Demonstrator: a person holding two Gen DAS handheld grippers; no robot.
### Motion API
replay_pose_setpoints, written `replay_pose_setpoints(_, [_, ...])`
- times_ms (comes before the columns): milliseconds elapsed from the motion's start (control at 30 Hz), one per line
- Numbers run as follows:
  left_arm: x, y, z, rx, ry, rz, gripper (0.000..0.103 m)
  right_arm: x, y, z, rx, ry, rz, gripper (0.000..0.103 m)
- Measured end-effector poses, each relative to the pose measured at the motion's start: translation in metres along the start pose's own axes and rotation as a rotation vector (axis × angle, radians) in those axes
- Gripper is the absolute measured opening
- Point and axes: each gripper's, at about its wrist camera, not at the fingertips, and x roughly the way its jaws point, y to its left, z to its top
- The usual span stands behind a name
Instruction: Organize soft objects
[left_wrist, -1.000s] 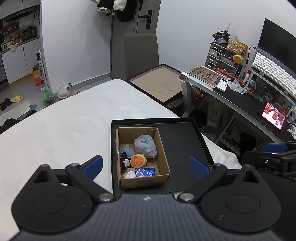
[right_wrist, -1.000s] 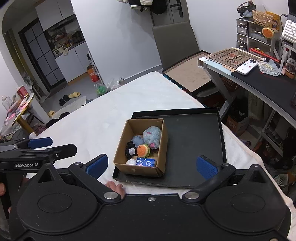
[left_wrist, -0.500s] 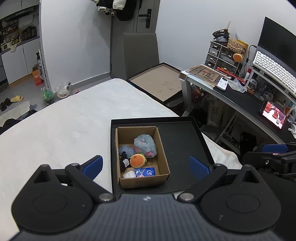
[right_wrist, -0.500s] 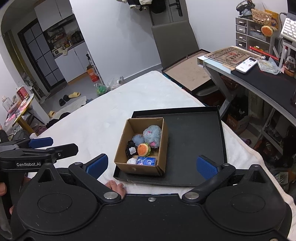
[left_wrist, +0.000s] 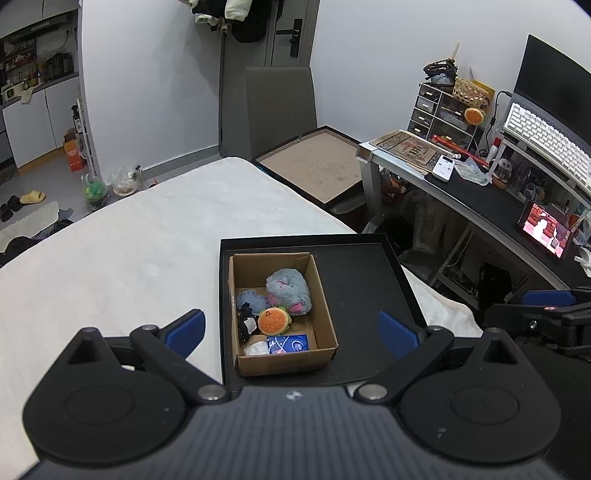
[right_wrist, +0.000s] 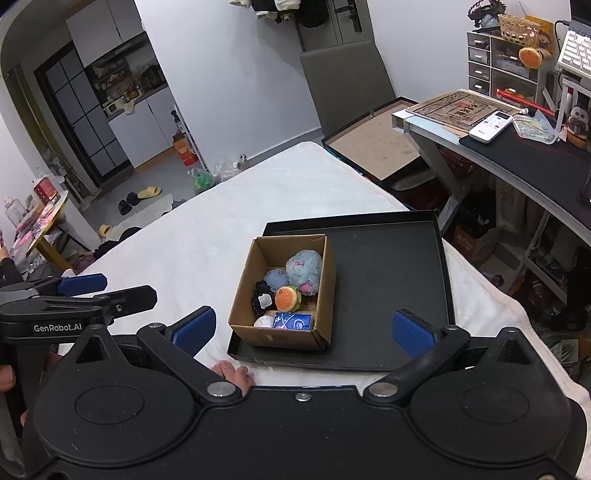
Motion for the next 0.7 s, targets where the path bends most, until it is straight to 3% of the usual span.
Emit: replay_pose_setpoints(700, [-0.0029,-0.0025,-0.001,0.013,-0.008,0.026,0.099,-0.0039,0.001,-0.0004,-0.005,-0.009,0.001,0.103])
